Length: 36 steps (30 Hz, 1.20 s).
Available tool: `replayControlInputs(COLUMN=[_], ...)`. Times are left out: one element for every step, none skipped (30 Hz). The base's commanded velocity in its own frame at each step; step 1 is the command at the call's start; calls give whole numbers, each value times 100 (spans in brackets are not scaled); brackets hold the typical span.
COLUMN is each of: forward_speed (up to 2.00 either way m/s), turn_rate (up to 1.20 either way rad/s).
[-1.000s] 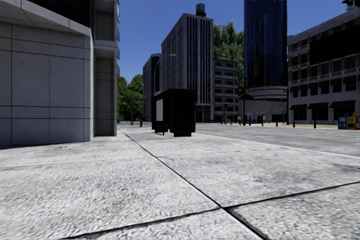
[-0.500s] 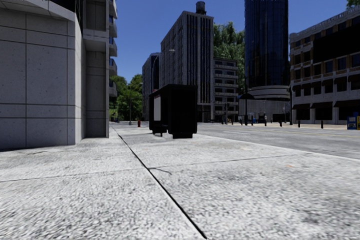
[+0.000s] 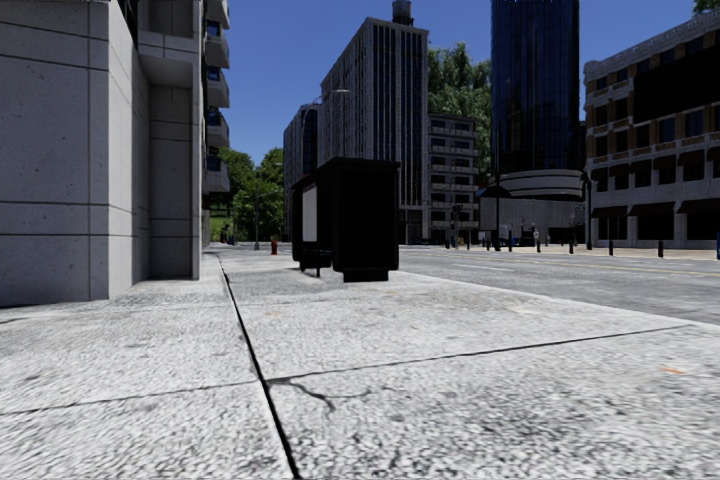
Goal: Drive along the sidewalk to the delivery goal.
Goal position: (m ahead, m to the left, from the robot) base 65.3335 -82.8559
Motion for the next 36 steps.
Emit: replayControlInputs(forward_speed=[200, 200, 200, 200, 200, 200, 200, 200, 200, 200, 200, 200, 200, 200, 200, 200, 200, 200, 200, 200, 200, 200, 200, 200, 200, 200, 200, 200, 200, 200, 200, 200, 200, 200, 200, 200], turn_rate=[0, 0, 0, 0, 0, 0, 0, 0, 0, 0, 0, 0, 0, 0, 0, 0, 0, 0, 0, 0, 0, 0, 0, 0, 0, 0, 0, 0, 0, 0, 0, 0, 0, 0, 0, 0])
